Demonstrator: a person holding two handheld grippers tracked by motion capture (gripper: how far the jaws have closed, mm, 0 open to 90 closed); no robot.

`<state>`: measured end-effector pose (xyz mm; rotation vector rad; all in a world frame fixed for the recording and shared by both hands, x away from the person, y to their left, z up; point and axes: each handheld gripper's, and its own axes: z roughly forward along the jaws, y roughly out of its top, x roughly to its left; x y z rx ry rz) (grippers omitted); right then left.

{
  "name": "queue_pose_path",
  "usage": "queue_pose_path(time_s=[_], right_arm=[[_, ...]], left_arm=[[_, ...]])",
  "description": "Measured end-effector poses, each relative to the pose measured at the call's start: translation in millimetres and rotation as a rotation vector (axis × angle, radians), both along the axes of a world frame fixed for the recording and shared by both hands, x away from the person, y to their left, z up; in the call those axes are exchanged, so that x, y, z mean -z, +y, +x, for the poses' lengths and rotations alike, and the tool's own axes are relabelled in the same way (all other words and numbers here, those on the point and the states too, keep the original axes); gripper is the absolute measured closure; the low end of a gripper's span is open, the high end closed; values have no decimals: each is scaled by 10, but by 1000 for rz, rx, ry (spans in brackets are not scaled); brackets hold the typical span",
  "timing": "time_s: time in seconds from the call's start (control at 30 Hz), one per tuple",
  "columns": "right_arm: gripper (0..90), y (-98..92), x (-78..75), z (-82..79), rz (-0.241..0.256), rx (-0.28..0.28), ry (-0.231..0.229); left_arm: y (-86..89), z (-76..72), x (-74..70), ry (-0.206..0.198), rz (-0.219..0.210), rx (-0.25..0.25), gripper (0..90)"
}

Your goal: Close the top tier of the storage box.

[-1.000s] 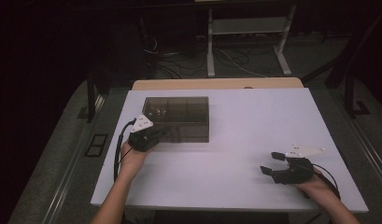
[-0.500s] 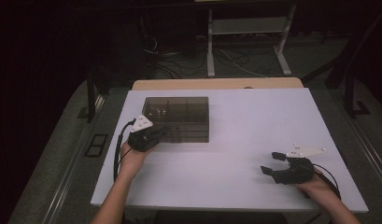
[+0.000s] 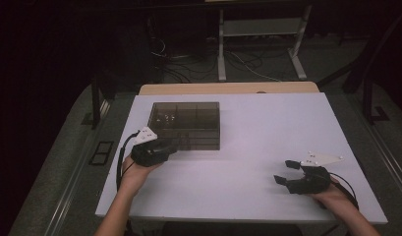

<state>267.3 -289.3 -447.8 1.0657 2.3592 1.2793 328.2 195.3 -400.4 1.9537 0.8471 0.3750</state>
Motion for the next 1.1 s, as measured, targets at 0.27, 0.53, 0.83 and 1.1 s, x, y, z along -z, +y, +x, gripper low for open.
queue_pose_path(time_s=[0.27, 0.53, 0.83, 1.1], right_arm=[[250, 26, -11, -19, -9, -12, -4], [249, 37, -11, -22, -9, -13, -6], [249, 36, -2, -15, -10, -15, -3], [250, 40, -1, -18, -15, -15, -5]], left_arm=[[-80, -92, 36, 34, -19, 41, 444], [-187, -220, 124, 52, 6, 58, 326], [-275, -318, 177, 31, 20, 81, 219], [-304, -387, 224, 1, 19, 88, 167]])
